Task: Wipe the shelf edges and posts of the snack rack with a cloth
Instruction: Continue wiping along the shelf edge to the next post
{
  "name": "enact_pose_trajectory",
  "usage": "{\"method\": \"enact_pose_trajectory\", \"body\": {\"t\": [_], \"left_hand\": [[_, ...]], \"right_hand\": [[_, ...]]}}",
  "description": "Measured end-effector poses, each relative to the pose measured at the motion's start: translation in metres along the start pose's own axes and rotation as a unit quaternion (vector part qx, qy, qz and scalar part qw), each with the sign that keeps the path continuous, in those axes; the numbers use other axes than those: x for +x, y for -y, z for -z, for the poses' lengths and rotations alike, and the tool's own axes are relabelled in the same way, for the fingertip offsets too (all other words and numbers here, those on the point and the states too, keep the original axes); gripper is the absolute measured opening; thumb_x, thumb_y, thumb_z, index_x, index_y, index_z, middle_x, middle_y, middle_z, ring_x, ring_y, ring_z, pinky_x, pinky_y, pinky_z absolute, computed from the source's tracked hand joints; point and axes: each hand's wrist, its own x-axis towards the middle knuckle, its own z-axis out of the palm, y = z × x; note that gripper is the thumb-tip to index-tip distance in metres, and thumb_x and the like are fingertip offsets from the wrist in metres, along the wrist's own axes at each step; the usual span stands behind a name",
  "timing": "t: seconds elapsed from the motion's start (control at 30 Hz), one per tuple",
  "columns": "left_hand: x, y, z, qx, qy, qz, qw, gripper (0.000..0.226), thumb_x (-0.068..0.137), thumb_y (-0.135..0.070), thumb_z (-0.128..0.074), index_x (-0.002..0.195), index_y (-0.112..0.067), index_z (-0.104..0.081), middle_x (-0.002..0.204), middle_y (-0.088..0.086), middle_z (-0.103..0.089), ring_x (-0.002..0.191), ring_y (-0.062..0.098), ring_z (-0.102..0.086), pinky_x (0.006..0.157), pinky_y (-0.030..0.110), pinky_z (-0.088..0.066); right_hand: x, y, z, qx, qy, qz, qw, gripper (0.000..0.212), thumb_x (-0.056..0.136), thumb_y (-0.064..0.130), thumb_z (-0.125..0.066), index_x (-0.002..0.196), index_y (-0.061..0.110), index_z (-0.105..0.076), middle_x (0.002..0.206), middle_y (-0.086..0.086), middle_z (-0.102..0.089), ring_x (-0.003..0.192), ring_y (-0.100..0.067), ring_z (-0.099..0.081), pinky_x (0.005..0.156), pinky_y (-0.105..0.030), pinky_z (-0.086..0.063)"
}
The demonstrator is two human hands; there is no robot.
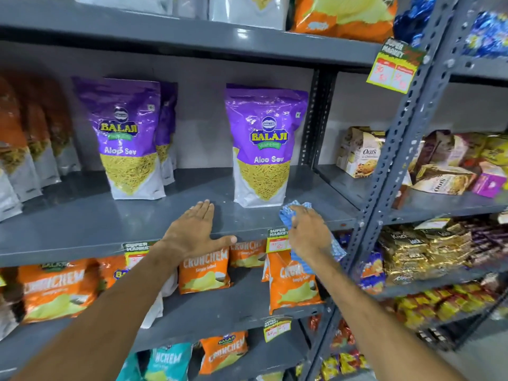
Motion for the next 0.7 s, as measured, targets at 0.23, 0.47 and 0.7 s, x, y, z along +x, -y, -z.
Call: {"method": "enact_pose_trajectory", "body": {"t": [0.23, 0.47, 0.7], "left_hand": [[-0.045, 0.047, 0.004, 0.011, -0.009, 0.036, 0.999, 0.144, 0.064, -0.107, -0.004, 0.166, -0.006, -0.001, 0.177, 0.012, 0.001, 0.164, 0.024, -0.001, 0.133, 0.038, -0.004], [-0.08, 0.072, 0.001, 0.028, -0.021, 0.066, 0.997, 0.156, 0.051, -0.107, 0.015, 0.166, -0.003, -0.001, 0.177, 0.014, 0.001, 0.164, 0.026, 0.001, 0.133, 0.039, -0.003], [-0.123, 0.074, -0.03, 0.066, -0.135, 0.065, 0.987, 0.124, 0.084, -0.094, -0.006, 0.164, 0.001, -0.012, 0.175, 0.018, -0.009, 0.163, 0.032, -0.008, 0.134, 0.045, -0.006]], "right_hand": [[-0.037, 0.098, -0.036, 0.02, 0.026, 0.099, 0.995, 0.051, 0.082, 0.013, -0.057, 0.131, 0.027, -0.059, 0.126, -0.006, -0.065, 0.118, -0.03, -0.059, 0.098, -0.038, -0.049], [-0.035, 0.177, -0.062, 0.027, 0.123, 0.229, 0.965, 0.044, 0.09, 0.016, -0.051, 0.133, 0.024, -0.057, 0.128, -0.011, -0.066, 0.117, -0.033, -0.061, 0.092, -0.041, -0.05], [-0.07, 0.177, -0.074, 0.071, 0.066, 0.373, 0.923, 0.04, 0.095, 0.02, -0.059, 0.133, 0.034, -0.059, 0.132, 0.001, -0.065, 0.119, -0.022, -0.063, 0.092, -0.037, -0.053]]}}
